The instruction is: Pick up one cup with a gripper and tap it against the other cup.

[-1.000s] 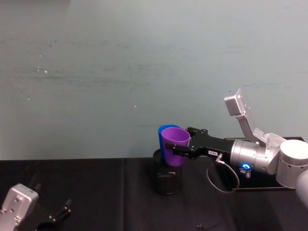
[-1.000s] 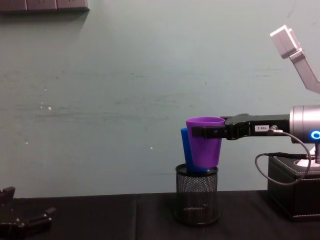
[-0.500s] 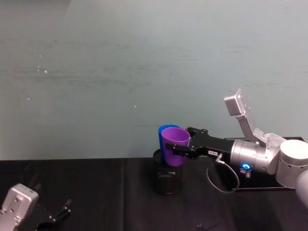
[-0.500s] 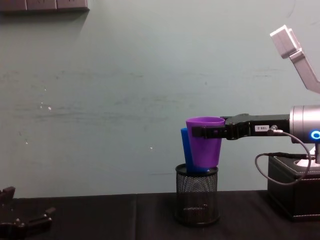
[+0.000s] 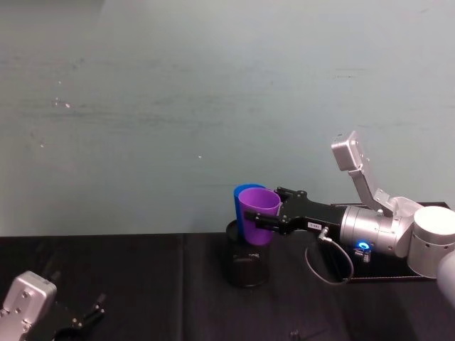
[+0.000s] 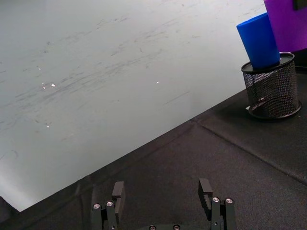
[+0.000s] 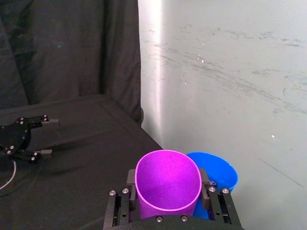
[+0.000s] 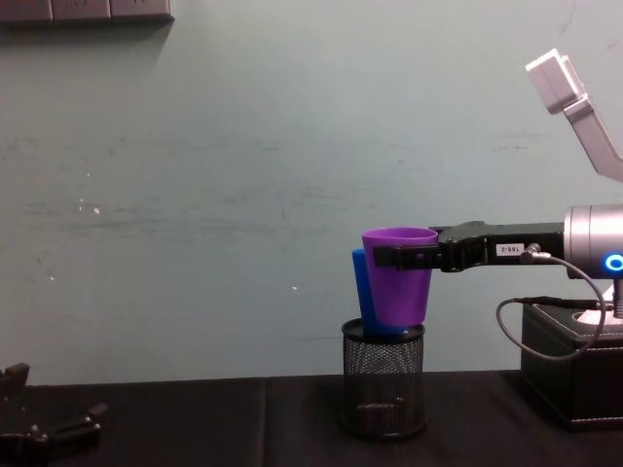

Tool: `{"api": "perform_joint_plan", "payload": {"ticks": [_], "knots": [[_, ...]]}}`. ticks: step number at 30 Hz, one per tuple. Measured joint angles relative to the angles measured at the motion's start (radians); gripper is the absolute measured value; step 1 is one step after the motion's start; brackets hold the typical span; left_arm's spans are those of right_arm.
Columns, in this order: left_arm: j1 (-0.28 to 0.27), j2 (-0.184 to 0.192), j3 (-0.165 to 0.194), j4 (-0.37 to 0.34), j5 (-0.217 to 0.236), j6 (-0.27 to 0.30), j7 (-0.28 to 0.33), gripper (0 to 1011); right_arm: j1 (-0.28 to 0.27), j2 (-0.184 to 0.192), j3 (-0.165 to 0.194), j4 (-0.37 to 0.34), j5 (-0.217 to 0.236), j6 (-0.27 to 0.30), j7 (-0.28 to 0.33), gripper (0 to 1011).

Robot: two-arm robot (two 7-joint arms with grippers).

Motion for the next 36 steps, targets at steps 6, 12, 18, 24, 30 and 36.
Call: {"api": "perform_joint_plan", "payload": {"ticks": [6, 12, 18, 24, 30, 36], "knots": [[0.0, 0.0, 0.0, 0.0, 0.0, 0.0, 0.0, 1000, 0.0, 0.0, 0.0, 0.0, 0.0, 0.0, 0.0, 734], [0.0, 0.0, 0.0, 0.0, 0.0, 0.0, 0.0, 1000, 0.0, 0.0, 0.0, 0.0, 0.0, 0.0, 0.0, 733], [0.0, 0.0, 0.0, 0.0, 0.0, 0.0, 0.0, 1000, 0.0, 0.0, 0.0, 0.0, 0.0, 0.0, 0.0, 733], [0.0, 0.0, 0.0, 0.0, 0.0, 0.0, 0.0, 1000, 0.0, 0.0, 0.0, 0.0, 0.0, 0.0, 0.0, 733], [0.0, 0.0, 0.0, 0.0, 0.0, 0.0, 0.0, 1000, 0.0, 0.0, 0.0, 0.0, 0.0, 0.0, 0.0, 734], [0.0, 0.0, 0.0, 0.0, 0.0, 0.0, 0.0, 1000, 0.0, 0.0, 0.0, 0.0, 0.0, 0.0, 0.0, 733]]}}
